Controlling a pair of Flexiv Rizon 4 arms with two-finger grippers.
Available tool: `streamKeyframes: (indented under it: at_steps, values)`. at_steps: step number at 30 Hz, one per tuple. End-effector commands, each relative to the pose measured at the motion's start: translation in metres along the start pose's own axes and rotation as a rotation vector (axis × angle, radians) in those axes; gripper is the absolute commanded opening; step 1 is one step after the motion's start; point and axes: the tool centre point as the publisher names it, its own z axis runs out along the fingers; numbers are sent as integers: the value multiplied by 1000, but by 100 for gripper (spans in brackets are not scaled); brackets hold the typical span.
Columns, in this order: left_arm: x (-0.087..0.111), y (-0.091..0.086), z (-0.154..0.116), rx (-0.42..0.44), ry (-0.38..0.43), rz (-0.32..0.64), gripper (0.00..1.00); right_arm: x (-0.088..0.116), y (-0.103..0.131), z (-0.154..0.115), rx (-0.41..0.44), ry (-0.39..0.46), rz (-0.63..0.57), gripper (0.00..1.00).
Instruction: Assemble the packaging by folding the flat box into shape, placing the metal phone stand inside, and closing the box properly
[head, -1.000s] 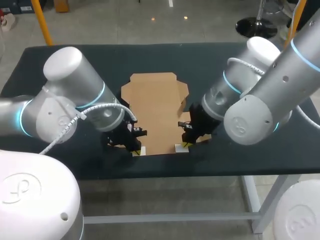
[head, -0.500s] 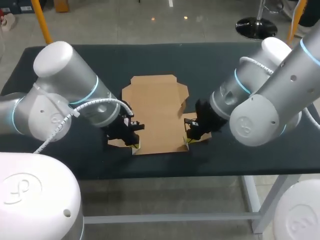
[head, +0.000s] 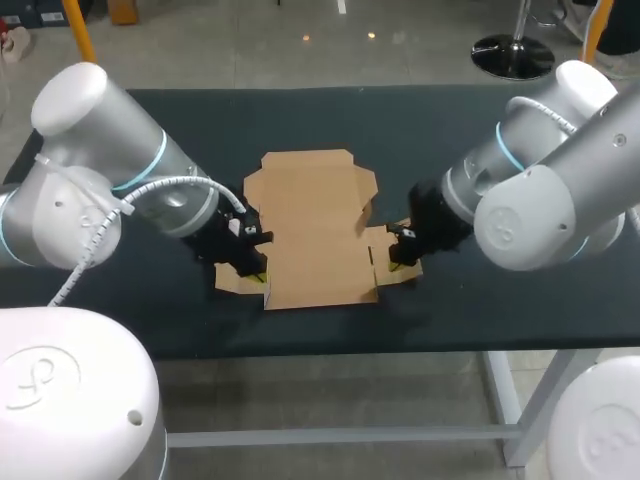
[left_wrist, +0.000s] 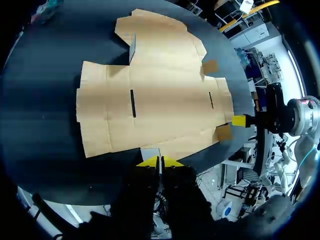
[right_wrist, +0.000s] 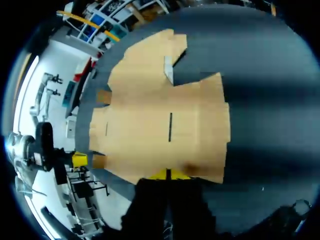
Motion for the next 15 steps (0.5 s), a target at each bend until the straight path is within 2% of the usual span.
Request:
streamKeyframes:
  at_steps: [1,3,4,6,8,10,11,12,13,14,15]
  values:
    - [0,-4,-12,-8,1,3,19,-5,7,-14,100,199,-4,10]
    - [0,-6,-16,-7,3,5,25,-7,11,-17,103,214,-4,22]
    - [-1,-8,-18,-6,4,5,33,-7,12,-19,104,220,-4,25]
    - [-1,-10,-23,-5,9,6,40,-8,16,-23,104,230,-6,36]
    - [-3,-12,-27,-3,13,6,48,-10,19,-28,103,245,-5,43]
    - [-4,-15,-32,-1,18,7,78,-13,24,-32,102,257,0,48]
    - [-4,-17,-34,0,20,7,89,-15,27,-34,102,269,4,49]
    - [-4,-18,-35,1,21,7,96,-17,30,-36,106,281,3,51]
    - [-4,-21,-37,0,22,8,100,-20,33,-38,102,282,13,56]
    - [-4,-23,-39,-4,25,12,100,-21,36,-39,105,297,13,62]
    - [-4,-26,-41,-5,26,13,100,-22,39,-41,108,308,12,72]
